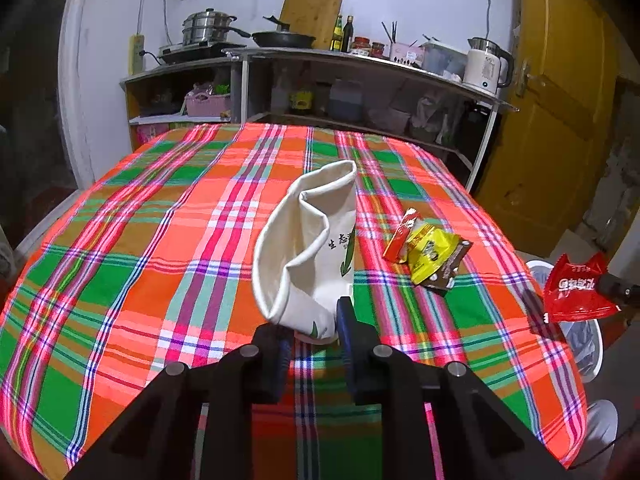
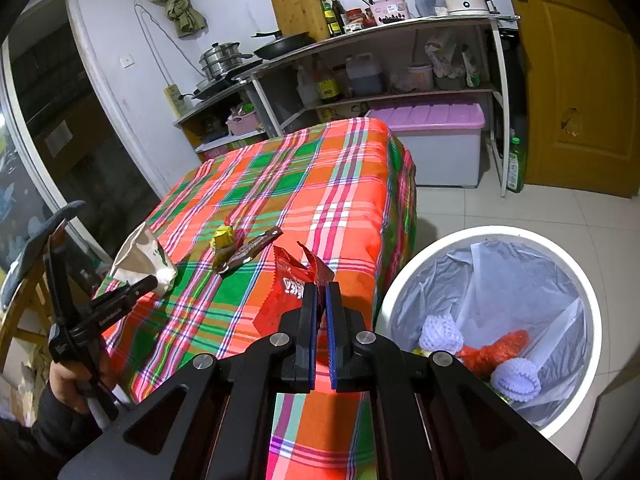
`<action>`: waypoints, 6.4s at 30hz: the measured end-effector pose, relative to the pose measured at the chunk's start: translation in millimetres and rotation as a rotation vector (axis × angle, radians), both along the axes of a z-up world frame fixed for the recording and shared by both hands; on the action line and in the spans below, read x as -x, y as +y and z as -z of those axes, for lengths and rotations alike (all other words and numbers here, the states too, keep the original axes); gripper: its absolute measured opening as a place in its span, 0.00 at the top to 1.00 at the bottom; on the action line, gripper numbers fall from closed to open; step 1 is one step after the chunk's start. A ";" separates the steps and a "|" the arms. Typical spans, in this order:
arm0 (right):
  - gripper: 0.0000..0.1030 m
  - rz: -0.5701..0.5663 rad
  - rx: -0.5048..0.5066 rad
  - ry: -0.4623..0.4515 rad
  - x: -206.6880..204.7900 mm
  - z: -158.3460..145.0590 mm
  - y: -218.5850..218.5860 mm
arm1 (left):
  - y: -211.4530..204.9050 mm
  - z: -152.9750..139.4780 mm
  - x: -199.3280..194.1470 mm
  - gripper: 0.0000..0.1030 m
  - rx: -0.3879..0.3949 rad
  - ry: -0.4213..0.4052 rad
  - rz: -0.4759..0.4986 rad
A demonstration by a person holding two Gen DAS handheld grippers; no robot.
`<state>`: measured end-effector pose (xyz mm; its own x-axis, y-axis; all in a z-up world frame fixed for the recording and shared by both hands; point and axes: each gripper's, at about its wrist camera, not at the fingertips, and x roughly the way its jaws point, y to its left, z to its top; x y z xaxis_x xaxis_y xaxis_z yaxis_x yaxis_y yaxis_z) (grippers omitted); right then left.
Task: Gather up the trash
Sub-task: 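Carry the white paper packet and red wrapper in both tools over the bin, then open both tools to drop the white packet and red wrapper into the bin, then move both open tools back toward the yellow packet and brown stick wrapper, then grasp the yellow snack packet with the left tool while the right tool grasps the brown stick wrapper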
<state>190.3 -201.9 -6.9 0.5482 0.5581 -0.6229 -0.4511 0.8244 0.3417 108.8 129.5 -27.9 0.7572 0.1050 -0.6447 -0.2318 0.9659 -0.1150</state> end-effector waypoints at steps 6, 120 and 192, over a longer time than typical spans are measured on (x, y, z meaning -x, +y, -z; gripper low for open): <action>0.96 0.005 -0.012 -0.016 2.2 -4.9 -3.7 | -21.2 -17.6 2.3 0.80 0.006 -0.039 0.055; 0.64 0.006 0.009 0.044 -18.5 2.5 21.6 | -60.4 0.4 -90.4 0.52 0.056 0.020 0.162; 0.80 -0.059 0.087 0.031 -19.6 -4.6 111.4 | -36.3 -37.0 -23.7 0.73 0.077 -0.101 0.171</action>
<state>209.8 -90.5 -2.3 0.4953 0.5319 -0.6869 -0.4902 0.8239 0.2845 132.4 93.2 9.1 0.8209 -0.0770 -0.5659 -0.0491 0.9777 -0.2043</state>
